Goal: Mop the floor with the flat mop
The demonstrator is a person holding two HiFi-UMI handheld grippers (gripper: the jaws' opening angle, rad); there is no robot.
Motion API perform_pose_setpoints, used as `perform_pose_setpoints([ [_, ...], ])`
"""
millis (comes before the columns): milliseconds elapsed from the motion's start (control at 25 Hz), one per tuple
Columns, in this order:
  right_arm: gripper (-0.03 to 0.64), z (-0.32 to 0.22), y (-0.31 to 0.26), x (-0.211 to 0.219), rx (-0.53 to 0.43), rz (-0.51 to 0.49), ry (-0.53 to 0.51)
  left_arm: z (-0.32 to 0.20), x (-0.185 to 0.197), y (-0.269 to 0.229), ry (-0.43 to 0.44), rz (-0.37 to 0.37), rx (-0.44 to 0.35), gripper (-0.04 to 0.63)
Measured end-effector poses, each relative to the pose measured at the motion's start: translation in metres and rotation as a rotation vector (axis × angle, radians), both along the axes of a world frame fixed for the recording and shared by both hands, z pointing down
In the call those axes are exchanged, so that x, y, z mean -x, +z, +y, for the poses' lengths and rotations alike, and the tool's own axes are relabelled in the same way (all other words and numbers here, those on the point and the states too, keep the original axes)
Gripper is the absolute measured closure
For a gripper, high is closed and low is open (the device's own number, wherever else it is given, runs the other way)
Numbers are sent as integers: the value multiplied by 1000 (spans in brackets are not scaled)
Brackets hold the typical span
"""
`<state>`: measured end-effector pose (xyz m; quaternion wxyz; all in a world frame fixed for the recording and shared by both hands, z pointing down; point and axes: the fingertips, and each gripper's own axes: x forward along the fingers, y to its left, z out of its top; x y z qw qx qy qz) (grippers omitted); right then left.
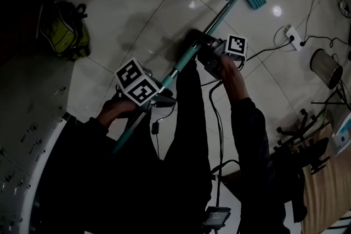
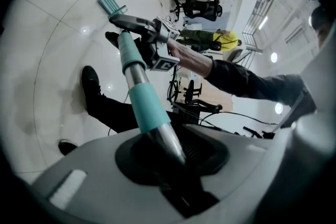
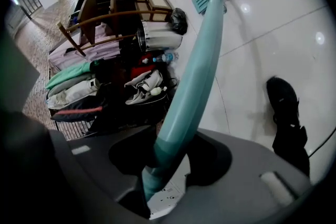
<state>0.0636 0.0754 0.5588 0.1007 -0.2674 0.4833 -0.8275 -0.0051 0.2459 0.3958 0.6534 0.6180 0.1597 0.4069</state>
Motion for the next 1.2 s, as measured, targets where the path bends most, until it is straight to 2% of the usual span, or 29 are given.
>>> perform_pose_setpoints([
  [360, 442, -104, 22, -124, -19, 38, 58, -102, -114, 30, 42, 21, -41, 466],
  [600, 442, -140, 39, -171, -34, 73, 78, -135, -158, 46, 22, 34, -27, 468],
  [880, 440, -127, 38, -159, -44, 97, 43, -120, -148, 45, 7, 41, -24, 471],
  [1040, 440, -110, 21, -133, -60, 94, 61, -99, -124, 27, -15, 55, -11, 469],
  [1200, 440, -75, 1, -90, -80, 77, 53, -61, -81, 12, 2, 38, -42, 469],
])
